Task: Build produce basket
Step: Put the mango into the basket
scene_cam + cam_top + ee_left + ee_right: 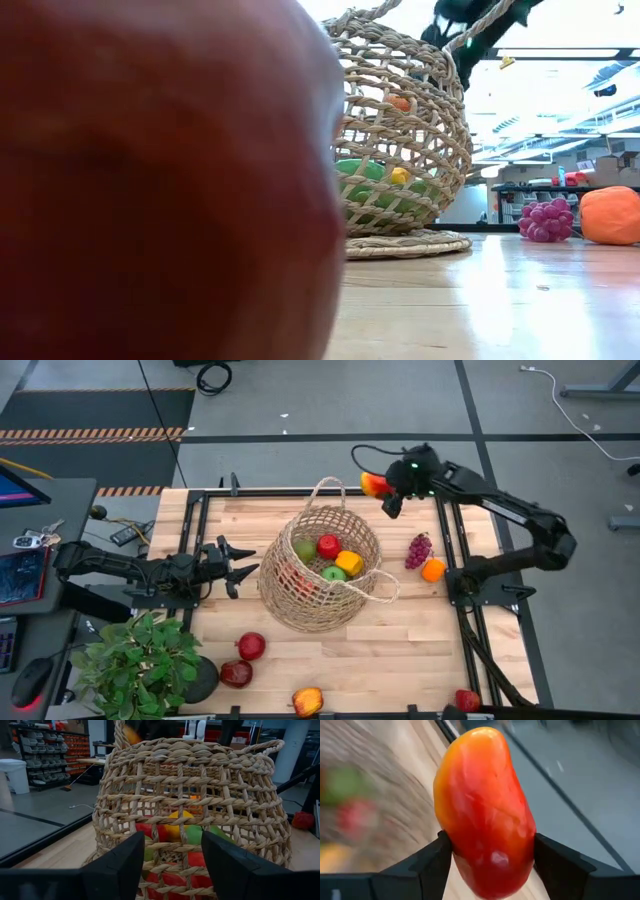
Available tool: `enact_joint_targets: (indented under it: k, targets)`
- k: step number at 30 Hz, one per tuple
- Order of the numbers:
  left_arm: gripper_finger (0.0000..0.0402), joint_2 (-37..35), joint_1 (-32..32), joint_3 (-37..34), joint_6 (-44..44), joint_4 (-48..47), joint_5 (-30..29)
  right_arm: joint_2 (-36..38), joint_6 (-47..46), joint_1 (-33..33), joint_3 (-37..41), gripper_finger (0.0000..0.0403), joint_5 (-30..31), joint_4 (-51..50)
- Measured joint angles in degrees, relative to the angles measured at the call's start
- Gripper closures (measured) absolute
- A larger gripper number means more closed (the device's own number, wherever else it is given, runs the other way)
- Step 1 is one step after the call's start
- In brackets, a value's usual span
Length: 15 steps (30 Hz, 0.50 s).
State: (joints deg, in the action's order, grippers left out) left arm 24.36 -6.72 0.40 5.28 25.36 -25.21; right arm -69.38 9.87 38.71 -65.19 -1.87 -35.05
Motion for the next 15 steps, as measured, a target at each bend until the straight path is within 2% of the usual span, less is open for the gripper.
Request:
enact_joint_targets:
  k: [11,15]
  targets:
    - [0.0198,-0.01,0.02,0.0,0.0,0.0,0.0,13.15,-7.07,-11.14,-0.04,0.0136,-12.74,16.43]
    - [0.02,0.0,0.0,0.0,0.01,0.0,0.01,15.38,-8.89,-14.83,-0.07,0.0136,-13.51,24.01]
